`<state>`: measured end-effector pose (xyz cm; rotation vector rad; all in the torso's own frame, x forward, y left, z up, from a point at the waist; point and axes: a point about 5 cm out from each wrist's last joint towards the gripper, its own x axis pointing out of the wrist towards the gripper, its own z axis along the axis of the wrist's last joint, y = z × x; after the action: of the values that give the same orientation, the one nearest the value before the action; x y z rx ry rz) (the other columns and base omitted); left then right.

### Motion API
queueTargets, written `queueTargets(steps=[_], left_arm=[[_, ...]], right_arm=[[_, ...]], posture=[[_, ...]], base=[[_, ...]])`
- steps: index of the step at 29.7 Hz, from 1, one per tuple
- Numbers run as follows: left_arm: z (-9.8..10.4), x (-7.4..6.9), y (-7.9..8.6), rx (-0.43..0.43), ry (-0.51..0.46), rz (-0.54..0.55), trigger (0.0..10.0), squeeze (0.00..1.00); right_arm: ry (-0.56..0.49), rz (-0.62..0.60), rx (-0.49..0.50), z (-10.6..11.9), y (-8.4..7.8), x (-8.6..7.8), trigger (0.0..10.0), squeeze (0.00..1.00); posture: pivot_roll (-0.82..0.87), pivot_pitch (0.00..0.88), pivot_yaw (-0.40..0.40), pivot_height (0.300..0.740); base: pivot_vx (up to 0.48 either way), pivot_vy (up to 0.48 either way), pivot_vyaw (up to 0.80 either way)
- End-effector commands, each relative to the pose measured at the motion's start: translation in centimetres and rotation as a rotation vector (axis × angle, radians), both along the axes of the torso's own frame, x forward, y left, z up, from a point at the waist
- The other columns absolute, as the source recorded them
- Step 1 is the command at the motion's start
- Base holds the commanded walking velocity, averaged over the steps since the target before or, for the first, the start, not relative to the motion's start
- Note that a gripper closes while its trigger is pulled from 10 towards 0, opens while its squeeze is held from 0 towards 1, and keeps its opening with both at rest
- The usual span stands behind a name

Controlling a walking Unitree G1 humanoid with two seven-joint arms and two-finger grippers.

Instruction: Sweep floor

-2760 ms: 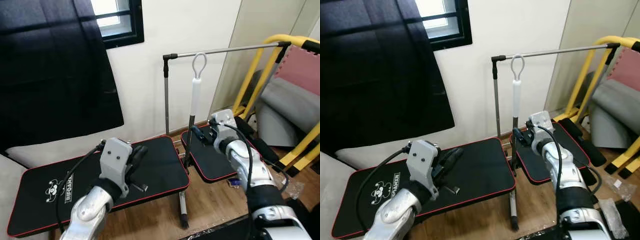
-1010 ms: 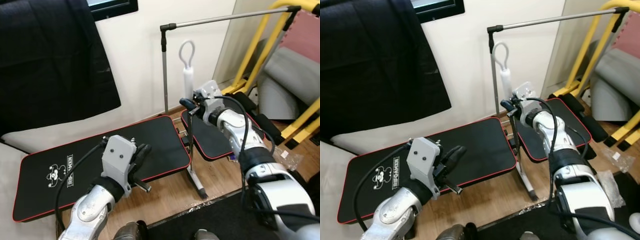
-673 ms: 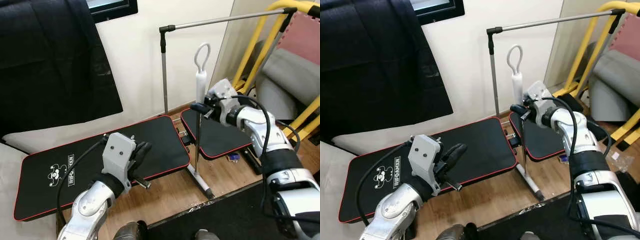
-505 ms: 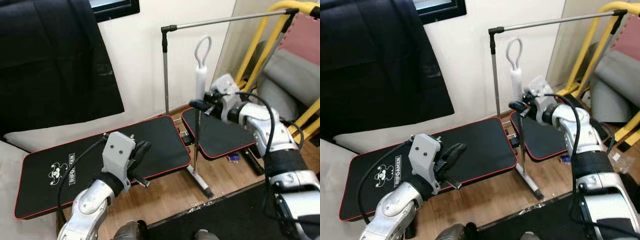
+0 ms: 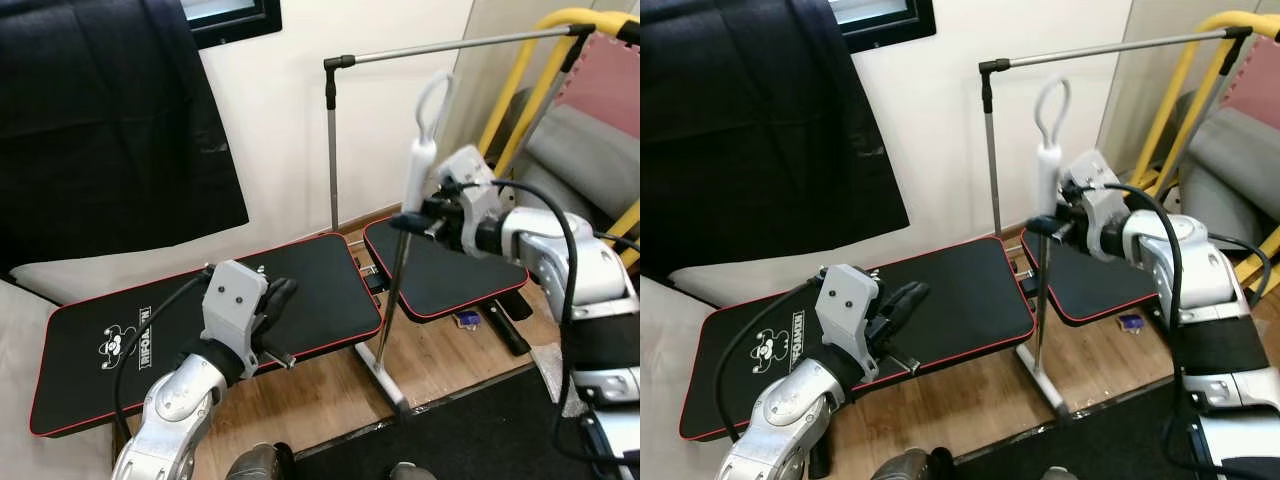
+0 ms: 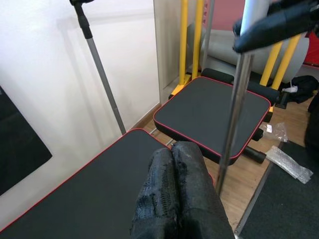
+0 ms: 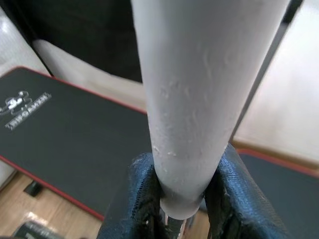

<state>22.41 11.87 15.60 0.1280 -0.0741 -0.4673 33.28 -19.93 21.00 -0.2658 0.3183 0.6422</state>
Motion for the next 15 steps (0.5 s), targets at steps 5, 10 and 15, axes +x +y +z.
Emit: queueTargets(steps=[5,10,15], left_arm=[[-0.4,0.1,0.0,0.019,0.008,-0.019,10.0,0.00],[-0.4,0.2,0.0,0.020,0.003,-0.015,10.0,0.00],[-0.1,0.5,0.3,0.011,-0.013,0.010,10.0,0.00]], right_arm=[[-0.015,-0.029,-0.105,-0.3,-0.2,-0.6,10.0,0.00],[-0.105,-0.049,-0.116,0.2,0.2,-0.6,10.0,0.00],[-0.178,0.018,-0.076,1.0,1.6,-1.0,10.0,0.00]], posture=[[-0.07,0.090,0.002,0.740],[-0.08,0.089,0.003,0.740],[-0.08,0.087,0.000,0.740]], base=[[0.000,0.000,0.00],[0.000,0.000,0.00],[0.000,0.000,-0.43]])
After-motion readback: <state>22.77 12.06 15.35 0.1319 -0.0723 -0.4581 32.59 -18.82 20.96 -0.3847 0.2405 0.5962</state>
